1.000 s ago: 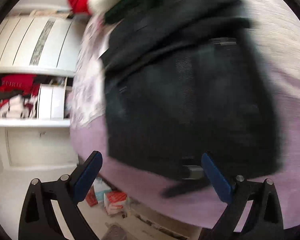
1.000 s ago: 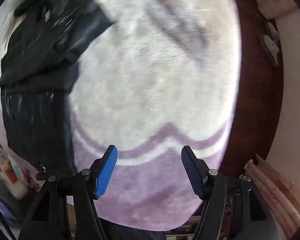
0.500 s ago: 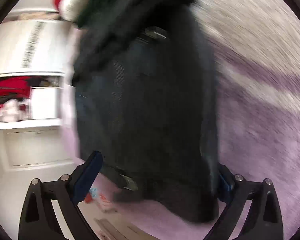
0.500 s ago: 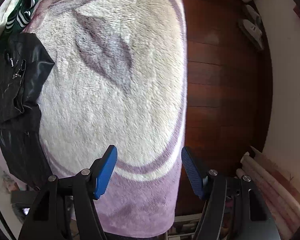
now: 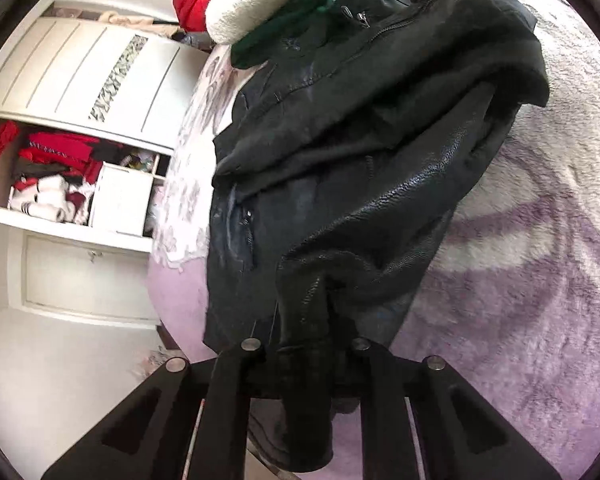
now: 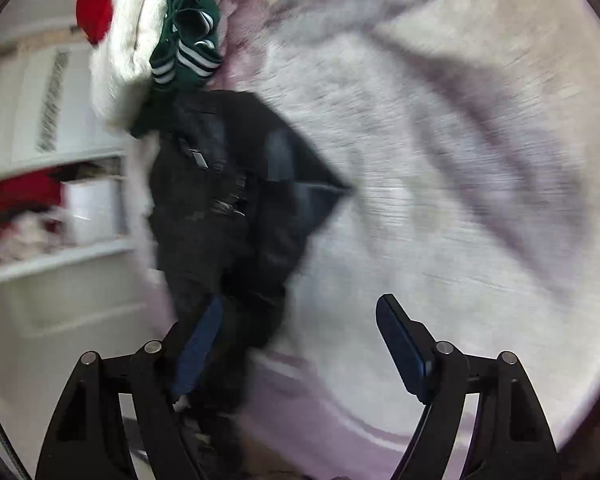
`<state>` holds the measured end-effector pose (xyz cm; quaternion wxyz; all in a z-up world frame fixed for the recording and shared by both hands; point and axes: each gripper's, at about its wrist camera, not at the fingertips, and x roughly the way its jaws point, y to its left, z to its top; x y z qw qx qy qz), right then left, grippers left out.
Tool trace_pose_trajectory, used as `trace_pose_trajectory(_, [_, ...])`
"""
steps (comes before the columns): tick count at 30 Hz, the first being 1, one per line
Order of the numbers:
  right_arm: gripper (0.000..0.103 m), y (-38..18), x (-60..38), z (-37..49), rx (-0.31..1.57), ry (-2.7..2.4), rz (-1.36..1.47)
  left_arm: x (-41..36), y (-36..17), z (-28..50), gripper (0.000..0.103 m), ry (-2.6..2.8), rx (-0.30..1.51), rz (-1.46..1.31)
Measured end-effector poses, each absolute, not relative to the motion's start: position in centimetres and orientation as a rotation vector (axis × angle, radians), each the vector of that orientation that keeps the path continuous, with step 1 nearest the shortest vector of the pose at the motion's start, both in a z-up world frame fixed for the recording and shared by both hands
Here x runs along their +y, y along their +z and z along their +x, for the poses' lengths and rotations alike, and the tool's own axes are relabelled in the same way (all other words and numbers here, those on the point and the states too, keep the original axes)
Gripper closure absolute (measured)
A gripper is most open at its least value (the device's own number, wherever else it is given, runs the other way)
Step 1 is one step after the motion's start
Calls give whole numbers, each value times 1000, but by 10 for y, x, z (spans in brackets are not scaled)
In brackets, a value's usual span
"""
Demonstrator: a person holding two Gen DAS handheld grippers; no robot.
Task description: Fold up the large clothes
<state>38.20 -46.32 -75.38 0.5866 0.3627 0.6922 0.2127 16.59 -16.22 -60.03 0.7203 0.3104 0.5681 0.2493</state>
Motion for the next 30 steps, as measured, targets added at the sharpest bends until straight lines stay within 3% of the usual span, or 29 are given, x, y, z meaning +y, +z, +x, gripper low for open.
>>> trace_pose_trajectory(8, [21,-837,-418,402,1661,656,1332,-156,-598,168,91,536,1273,672])
trace_pose_trajectory(13, [21,-847,-388,404,1646,632,1419,-153,-601,168,92,519,1290,662])
trace_pose_trajectory(15, [35,-843,-376,407,1629,602,1391,-150,-601,167,92,513,1293,658])
trace_pose_trajectory(16, [56,-839,-368,409,1654,587,1329,-149,-600,167,92,511,1296,655])
trace_pose_trajectory(17, [68,-834,-364,410,1657,573,1295,-147,-600,166,92,508,1298,651])
trace_pose_trajectory(19, [76,-824,-358,413,1660,556,1254,-144,-595,165,92,500,1298,633])
trace_pose_trajectory(30, [82,-696,-275,445,1652,589,1047,-78,-521,159,93,454,1274,400])
